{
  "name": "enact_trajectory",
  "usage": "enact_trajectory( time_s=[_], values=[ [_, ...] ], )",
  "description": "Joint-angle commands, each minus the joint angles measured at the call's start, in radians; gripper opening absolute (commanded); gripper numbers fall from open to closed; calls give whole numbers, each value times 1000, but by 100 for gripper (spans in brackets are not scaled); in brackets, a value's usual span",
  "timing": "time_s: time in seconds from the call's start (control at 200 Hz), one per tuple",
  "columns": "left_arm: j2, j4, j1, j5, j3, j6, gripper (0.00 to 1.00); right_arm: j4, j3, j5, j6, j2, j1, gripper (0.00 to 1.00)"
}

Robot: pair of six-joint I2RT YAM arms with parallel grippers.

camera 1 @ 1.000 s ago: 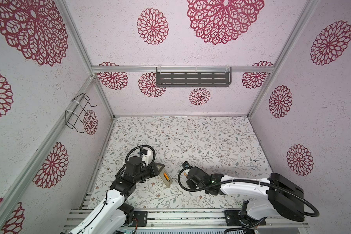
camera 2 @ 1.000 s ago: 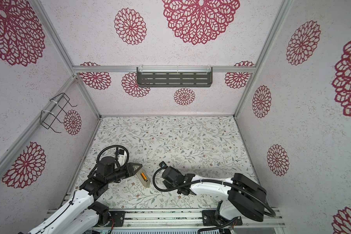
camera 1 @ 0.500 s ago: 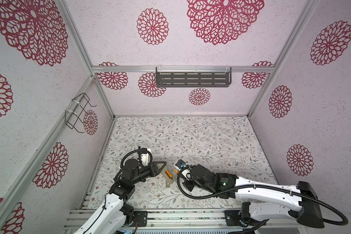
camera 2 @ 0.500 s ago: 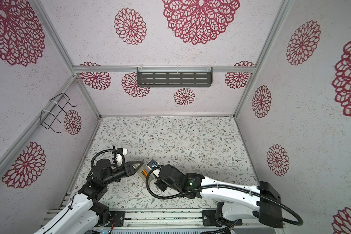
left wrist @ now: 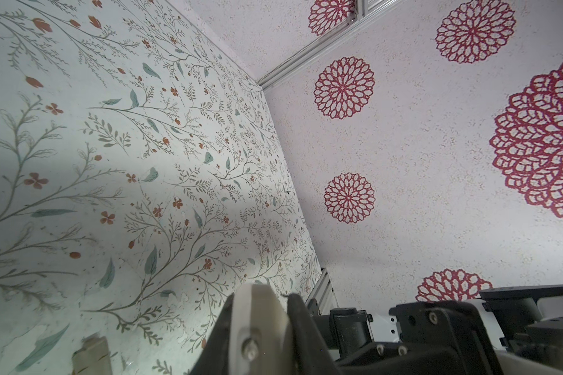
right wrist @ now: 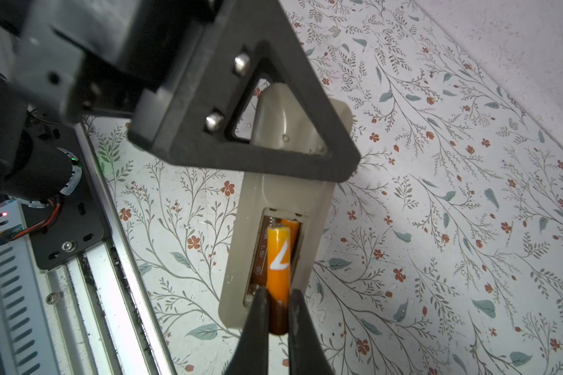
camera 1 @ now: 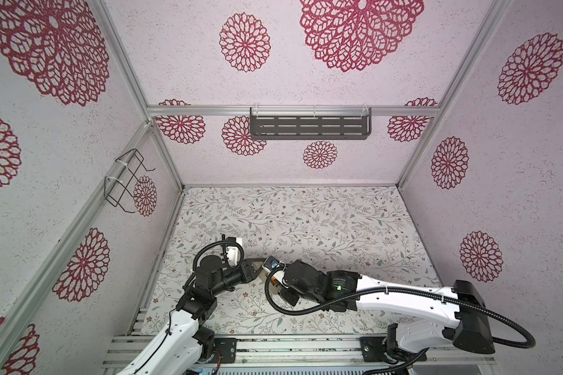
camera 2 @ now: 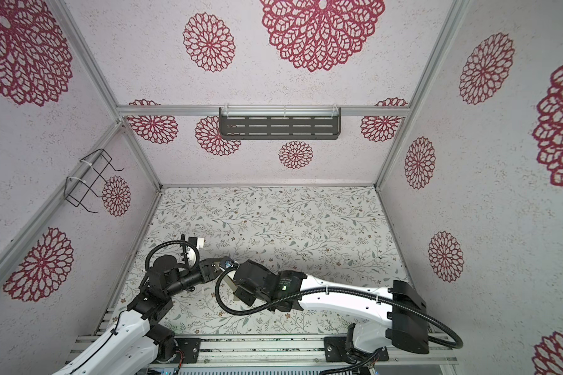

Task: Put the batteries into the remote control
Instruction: 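Carry the battery with the right gripper into the remote's bay beside the first, then press the second orange battery down into the bay with the right gripper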

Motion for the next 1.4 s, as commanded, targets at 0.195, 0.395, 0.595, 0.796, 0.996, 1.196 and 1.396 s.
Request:
enact_trajectory(
  time_s=[0.195,0.395,0.595,0.796,0.996,1.196,1.396],
  values=[
    [16,83,7,12,-4,-27,0,-52,61,23,12,11,8,0],
    [14,130,7,-3,-23,-78,0,-96,98,43,26,42,8,0],
    [0,137,7,-11,-34,-93,0,-125,122,62,42,60,10,0],
    [-8,150,7,-11,-40,-112,0,-137,139,50,44,67,9,0],
    [1,164,7,-21,-50,-143,0,-144,154,45,21,61,24,0],
    [1,230,8,-37,-82,-205,0,-204,195,74,25,86,24,0],
    [-16,236,8,-55,-100,-223,0,-258,223,99,31,108,29,0]
  ],
)
